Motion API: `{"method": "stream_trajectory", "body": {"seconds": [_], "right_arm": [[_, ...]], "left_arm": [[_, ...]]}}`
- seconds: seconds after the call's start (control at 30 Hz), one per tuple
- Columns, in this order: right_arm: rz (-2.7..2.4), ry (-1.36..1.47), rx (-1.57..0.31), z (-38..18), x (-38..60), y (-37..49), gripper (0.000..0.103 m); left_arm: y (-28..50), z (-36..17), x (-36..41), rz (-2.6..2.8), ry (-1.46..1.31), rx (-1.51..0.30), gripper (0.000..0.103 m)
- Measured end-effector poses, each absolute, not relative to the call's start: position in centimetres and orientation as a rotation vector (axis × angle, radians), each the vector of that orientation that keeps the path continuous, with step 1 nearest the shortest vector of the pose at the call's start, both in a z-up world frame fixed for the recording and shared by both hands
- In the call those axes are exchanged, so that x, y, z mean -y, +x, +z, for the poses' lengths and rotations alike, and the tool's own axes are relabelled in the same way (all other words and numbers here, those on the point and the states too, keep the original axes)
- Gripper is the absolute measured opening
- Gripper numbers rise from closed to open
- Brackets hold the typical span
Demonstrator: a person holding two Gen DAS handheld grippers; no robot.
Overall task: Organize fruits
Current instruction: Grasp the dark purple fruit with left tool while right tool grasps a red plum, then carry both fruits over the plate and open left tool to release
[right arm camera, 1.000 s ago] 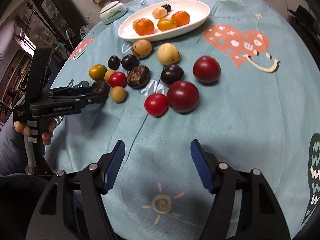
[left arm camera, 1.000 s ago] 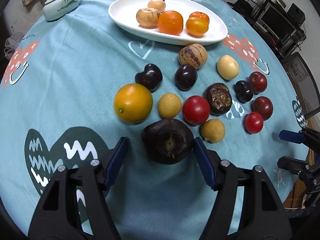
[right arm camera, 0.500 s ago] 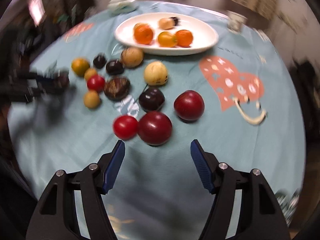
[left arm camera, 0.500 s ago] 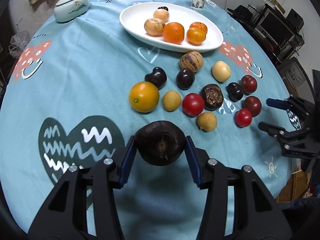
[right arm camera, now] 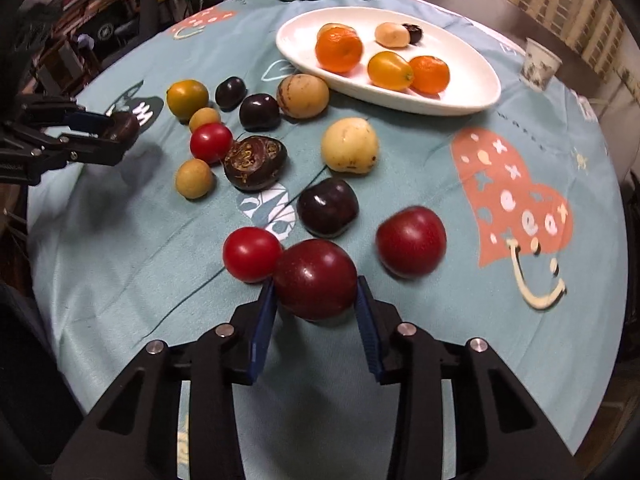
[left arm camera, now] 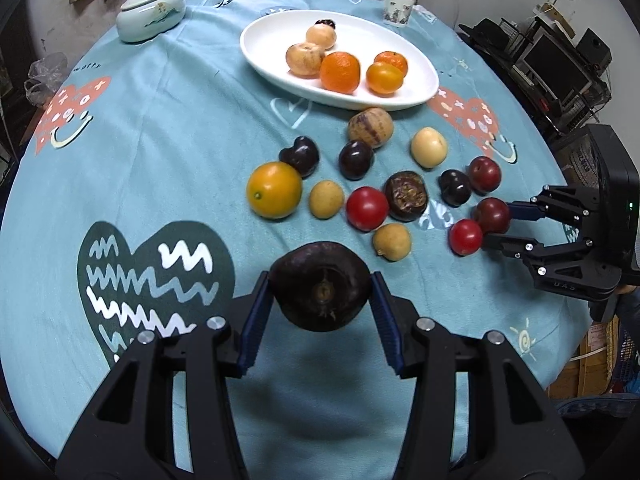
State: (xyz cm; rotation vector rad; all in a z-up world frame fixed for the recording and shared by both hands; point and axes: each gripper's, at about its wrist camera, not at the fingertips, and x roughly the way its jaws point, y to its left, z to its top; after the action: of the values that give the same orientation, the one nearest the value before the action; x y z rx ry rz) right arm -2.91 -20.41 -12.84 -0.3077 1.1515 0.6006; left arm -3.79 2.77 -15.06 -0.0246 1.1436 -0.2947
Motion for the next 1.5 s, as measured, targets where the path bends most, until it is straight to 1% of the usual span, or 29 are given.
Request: {"method": "stream_trajectory", "body": {"seconds": [0.23,0.4,0.7,0.97,1.5], "right_arm": [[0.573,-0.082,-1.131,-11.0,22.2,-4.7,0.039],[0.635,0.024,-1.109,-10.1,20.2,-6.9,0.039],[0.658,0.069,-1.143,-11.4,17.0,-8.1,0.039],[0.637,0.074,-1.180,-12.5,16.8,-7.8,0.039],[0.680,0.092,-1.218,-12.8,16.0,-5.8,0.039]], "left_arm": [[-3.3,-13.9,-0.8,-0.331,0.029,-1.124,0.050],[-2.9,-12.9,0.4,-0.342,0.087,-1.112,0.050],[-3.0,-12.5,1.7,-0.380,0.162,-1.113,0.050],[-2.0,-13.5,2.1,-0.406,0.161,-1.137,0.050],[0.2,-15.2,1.6,-0.430,0.129,-1.185,0.050]]}}
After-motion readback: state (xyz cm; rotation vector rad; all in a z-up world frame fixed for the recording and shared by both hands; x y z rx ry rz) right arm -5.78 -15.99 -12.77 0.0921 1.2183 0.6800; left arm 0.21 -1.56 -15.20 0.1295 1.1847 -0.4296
